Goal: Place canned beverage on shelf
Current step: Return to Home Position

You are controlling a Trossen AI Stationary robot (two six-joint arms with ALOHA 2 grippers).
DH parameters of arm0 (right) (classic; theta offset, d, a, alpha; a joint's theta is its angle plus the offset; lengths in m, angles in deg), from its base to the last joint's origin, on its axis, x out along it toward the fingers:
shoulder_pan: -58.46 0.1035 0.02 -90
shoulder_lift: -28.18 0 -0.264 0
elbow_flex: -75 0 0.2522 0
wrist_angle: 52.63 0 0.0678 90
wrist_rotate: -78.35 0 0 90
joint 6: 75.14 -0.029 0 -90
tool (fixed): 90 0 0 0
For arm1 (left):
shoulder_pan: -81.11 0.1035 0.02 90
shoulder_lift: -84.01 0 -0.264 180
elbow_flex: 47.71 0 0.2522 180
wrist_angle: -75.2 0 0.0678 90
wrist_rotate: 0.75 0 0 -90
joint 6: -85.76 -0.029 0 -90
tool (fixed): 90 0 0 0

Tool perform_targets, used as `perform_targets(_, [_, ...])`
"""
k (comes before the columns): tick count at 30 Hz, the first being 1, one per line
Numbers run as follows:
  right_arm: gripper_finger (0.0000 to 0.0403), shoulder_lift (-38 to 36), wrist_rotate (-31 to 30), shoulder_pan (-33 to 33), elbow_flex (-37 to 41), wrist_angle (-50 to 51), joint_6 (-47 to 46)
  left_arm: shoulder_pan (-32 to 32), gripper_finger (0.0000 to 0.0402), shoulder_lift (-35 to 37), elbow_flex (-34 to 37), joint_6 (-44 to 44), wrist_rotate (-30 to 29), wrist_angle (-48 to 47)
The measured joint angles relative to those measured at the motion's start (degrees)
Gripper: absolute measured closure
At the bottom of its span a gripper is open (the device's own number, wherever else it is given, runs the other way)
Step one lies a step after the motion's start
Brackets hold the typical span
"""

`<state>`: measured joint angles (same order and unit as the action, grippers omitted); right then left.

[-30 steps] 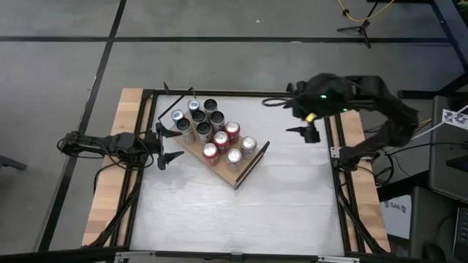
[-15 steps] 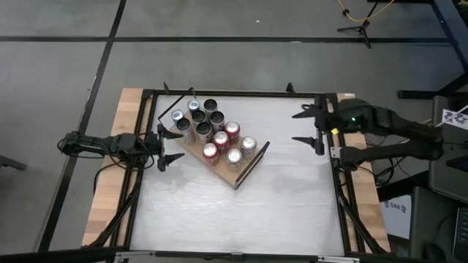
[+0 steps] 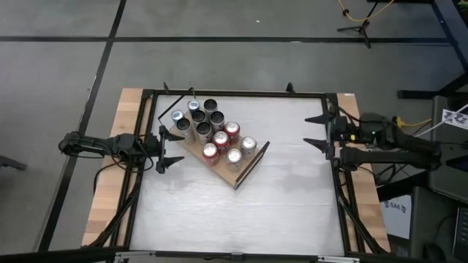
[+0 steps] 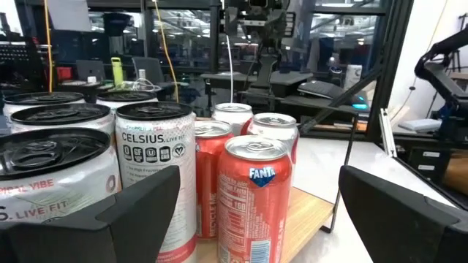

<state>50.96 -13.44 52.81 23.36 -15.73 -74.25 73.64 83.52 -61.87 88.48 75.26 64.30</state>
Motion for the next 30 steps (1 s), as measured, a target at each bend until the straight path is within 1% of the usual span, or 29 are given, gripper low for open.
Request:
perform_targets(4, [0.0063, -1.94, 0.37, 0.00, 2.55, -0.09, -0.68, 0.00, 0.0034, 0.00, 0.00, 0.08, -0.01, 0.00])
perform_targets(8, [0.0095, -2.26, 1.89, 0.00, 5.76, -2.74, -0.68, 0.00, 0.0044, 0.00, 0.00, 0.14, 0.00, -0.02])
perform_targets(14, [0.0170, -2.29, 4.11, 0.00, 10.43, -7.67, -0.70, 0.00, 0.0088, 0.00, 0.00, 0.14, 0.07, -0.02])
perform_targets(21, [0.0275, -2.54, 4.38, 0.00, 15.71, -11.13, -2.46, 0.00, 0.0151, 0.00, 0.00, 0.14, 0.05, -0.04])
perform_targets(25, [0.0334, -3.40, 4.54, -0.58, 18.88, -15.01, -3.97, 0.00, 0.0180, 0.00, 0.00, 0.14, 0.12, -0.04])
perform_targets(27, [0.0357, -4.35, 6.07, -1.89, 20.42, -16.75, -5.18, 0.00, 0.0193, 0.00, 0.00, 0.14, 0.39, -0.07])
perform_targets(30, [0.0373, -6.17, 8.12, -4.08, 22.45, -18.35, -7.94, 0.00, 0.0207, 0.00, 0.00, 0.15, 0.36, -0.08])
